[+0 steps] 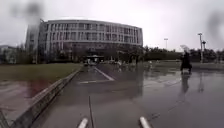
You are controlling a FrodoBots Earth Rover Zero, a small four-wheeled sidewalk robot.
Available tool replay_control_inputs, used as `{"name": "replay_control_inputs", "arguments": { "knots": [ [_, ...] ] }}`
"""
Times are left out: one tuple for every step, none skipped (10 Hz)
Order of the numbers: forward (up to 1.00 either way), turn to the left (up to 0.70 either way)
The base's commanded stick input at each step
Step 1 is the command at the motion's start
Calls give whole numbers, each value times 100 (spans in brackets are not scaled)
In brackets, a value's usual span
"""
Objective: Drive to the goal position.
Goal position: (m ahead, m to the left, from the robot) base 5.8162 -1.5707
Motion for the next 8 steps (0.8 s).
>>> {"name": "replay_control_inputs", "arguments": {
  "knots": [
    [100,8],
    [100,2],
    [100,2],
    [100,2],
    [100,2],
    [100,1],
    [100,0],
    [100,2]
  ]
}}
